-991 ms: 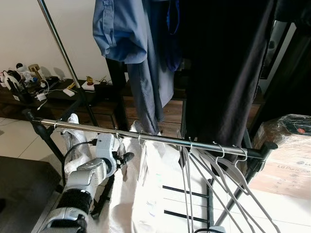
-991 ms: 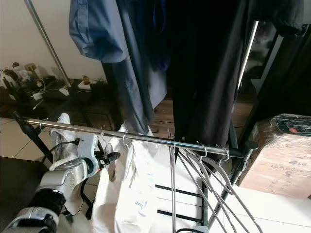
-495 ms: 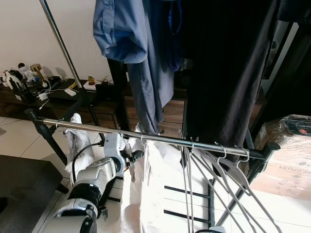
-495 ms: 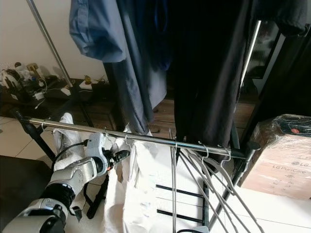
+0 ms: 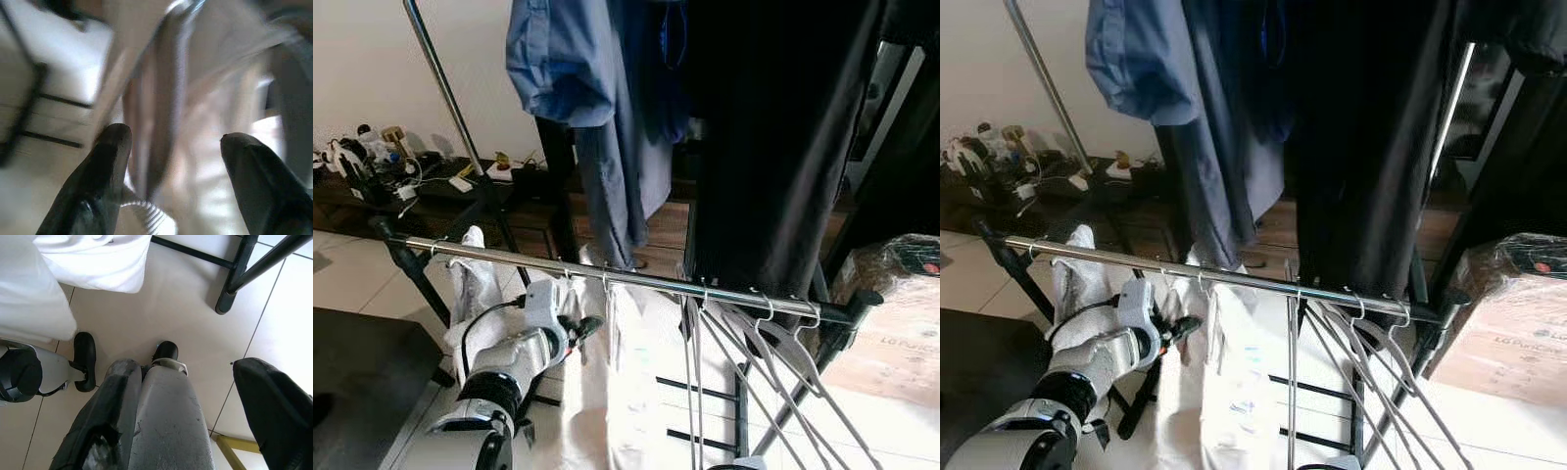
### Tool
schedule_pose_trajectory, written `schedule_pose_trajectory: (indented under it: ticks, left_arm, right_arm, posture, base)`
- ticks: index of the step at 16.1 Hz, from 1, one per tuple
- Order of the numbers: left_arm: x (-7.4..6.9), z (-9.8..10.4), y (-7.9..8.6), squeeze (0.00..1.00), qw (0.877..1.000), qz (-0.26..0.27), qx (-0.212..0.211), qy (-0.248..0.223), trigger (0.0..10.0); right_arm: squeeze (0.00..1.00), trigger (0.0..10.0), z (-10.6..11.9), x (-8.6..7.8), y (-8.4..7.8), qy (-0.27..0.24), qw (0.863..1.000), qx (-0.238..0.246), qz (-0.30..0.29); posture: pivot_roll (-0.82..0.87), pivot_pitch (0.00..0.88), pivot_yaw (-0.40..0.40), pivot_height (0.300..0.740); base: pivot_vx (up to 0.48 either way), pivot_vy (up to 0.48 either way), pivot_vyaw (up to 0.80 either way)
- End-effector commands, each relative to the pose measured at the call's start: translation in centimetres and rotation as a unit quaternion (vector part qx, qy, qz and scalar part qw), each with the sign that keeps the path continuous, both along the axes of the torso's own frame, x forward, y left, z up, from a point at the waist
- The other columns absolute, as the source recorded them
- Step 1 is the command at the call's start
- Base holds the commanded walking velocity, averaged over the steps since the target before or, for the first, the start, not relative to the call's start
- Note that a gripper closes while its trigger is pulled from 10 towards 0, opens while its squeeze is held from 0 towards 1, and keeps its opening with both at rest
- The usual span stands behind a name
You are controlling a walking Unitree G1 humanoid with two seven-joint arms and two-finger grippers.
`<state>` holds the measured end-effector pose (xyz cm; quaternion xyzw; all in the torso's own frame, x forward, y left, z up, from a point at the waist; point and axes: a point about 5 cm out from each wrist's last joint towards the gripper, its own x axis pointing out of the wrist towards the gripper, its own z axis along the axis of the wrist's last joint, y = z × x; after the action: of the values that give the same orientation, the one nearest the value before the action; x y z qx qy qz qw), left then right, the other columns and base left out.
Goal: Hang hanger
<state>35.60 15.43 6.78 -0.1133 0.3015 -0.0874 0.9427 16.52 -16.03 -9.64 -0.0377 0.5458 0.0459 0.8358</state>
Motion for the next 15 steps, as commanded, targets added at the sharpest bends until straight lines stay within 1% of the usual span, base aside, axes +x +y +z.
schedule_pose_trajectory:
  ticks: [1, 2, 3, 5, 6, 7, 8, 9, 10, 11, 13, 15]
  left_arm:
    - [0.2, 0.2, 1.0, 0.0, 0.999, 0.019, 0.043, -0.007, 10.0]
    - [0.6, 0.7, 1.3, 0.0, 0.998, 0.03, 0.051, -0.029, 10.0]
    - [1.1, 1.6, 1.3, 0.0, 0.997, 0.041, 0.032, -0.062, 10.0]
    - [1.3, 1.9, 0.8, 0.0, 0.997, 0.038, -0.008, -0.065, 10.0]
    - [1.3, 1.8, 0.1, 0.0, 0.998, 0.027, -0.02, -0.057, 10.0]
    - [1.2, 1.7, -0.1, 0.0, 0.998, 0.022, -0.019, -0.05, 10.0]
    - [1.1, 1.5, -0.3, 0.0, 0.999, 0.018, -0.013, -0.046, 6.6]
    - [1.1, 1.3, -0.4, 0.0, 0.999, 0.015, -0.008, -0.041, 3.8]
    - [1.0, 1.2, -0.5, 0.0, 0.999, 0.014, -0.007, -0.04, 1.2]
    - [1.0, 1.2, -0.3, 0.0, 0.999, 0.021, -0.012, -0.034, 0.0]
    - [1.1, 1.2, 0.0, 0.0, 0.999, 0.026, -0.016, -0.029, 0.0]
    - [1.2, 1.4, 0.6, 0.0, 0.999, 0.039, -0.005, -0.033, 0.0]
  right_arm:
    - [0.0, 10.0, 0.0, 0.1, 0.1, -0.002, 1.0, 0.002, 0.002]
    - [0.0, 10.0, 0.0, 0.1, 0.1, -0.002, 1.0, 0.002, 0.003]
    - [0.0, 10.0, 0.0, 0.1, 0.2, -0.003, 1.0, 0.001, 0.005]
    - [0.0, 10.0, 0.1, 0.2, 0.1, -0.004, 1.0, 0.001, 0.005]
    - [0.0, 10.0, 0.1, 0.3, 0.1, -0.006, 1.0, 0.0, 0.006]
    - [0.0, 10.0, 0.2, 0.4, 0.1, -0.007, 1.0, -0.002, 0.008]
    - [0.0, 10.0, 0.2, 0.5, 0.0, -0.008, 1.0, -0.003, 0.009]
    - [0.0, 10.0, 0.2, 0.6, 0.0, -0.009, 1.0, -0.003, 0.009]
    - [0.0, 10.0, 0.3, 0.6, 0.0, -0.009, 1.0, -0.004, 0.013]
    - [0.0, 10.0, 0.3, 0.7, -0.1, -0.01, 1.0, -0.004, 0.014]
    - [0.0, 10.0, 0.3, 0.8, -0.1, -0.011, 1.0, -0.004, 0.013]
    - [0.0, 10.0, 0.4, 0.9, -0.1, -0.012, 1.0, -0.004, 0.011]
  posture:
    - [-0.08, 0.0, 0.03, 0.74]
    - [-0.08, 0.0, 0.029, 0.74]
    - [-0.08, 0.0, 0.03, 0.74]
    - [-0.09, 0.002, 0.029, 0.74]
    - [-0.09, 0.022, 0.025, 0.74]
    - [-0.09, 0.027, 0.026, 0.74]
    - [-0.09, 0.046, 0.025, 0.74]
    - [-0.09, 0.061, 0.021, 0.74]
    - [-0.09, 0.061, 0.021, 0.74]
    - [-0.09, 0.087, 0.02, 0.74]
    - [-0.09, 0.097, 0.018, 0.74]
    - [-0.09, 0.103, 0.017, 0.74]
  base:
    - [0.0, 0.0, 0.0]
    - [0.0, 0.0, 0.0]
    - [0.0, 0.0, 0.0]
    - [0.0, 0.0, 0.0]
    - [0.0, 0.0, 0.0]
    - [0.0, 0.0, 0.0]
    - [0.0, 0.0, 0.0]
    - [0.0, 0.0, 0.0]
    - [0.0, 0.0, 0.0]
    - [0.0, 0.0, 0.0]
    - [0.0, 0.0, 0.0]
    - [0.0, 0.0, 0.0]
